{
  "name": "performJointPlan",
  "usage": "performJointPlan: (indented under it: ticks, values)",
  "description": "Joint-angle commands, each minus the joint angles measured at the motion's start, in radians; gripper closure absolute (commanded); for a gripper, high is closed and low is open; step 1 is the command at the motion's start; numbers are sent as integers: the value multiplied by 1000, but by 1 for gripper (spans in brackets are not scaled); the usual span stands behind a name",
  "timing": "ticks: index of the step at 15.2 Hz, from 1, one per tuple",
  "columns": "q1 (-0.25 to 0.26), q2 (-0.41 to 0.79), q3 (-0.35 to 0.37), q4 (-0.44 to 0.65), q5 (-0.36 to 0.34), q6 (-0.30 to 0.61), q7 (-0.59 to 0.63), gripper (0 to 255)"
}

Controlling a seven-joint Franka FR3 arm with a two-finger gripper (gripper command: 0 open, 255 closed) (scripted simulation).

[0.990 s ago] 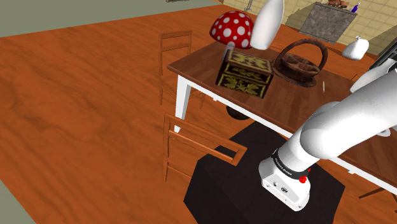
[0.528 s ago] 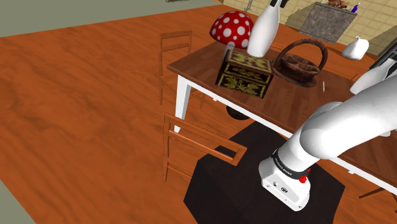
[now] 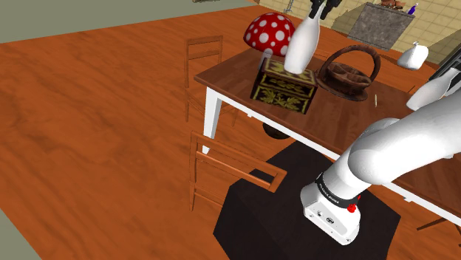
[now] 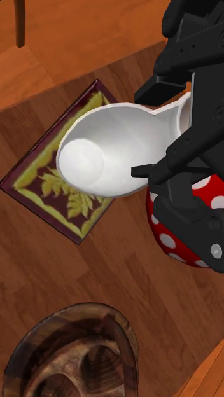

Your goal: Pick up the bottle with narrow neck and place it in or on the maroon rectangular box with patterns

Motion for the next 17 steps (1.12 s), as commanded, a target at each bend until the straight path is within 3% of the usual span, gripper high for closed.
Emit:
performJointPlan:
  ticks: [1,5,6,11,15,17]
  values:
    - [0,-1,0,-2,0,2,0,255]
    - [0,-1,0,-2,0,2,0,255]
    - [0,-1,0,-2,0,2,0,0]
    - [0,-1,0,-2,0,2,0,0]
    - [6,43,-1,172,13,-130,-12,0]
    - [6,43,-1,172,13,-130,-12,0]
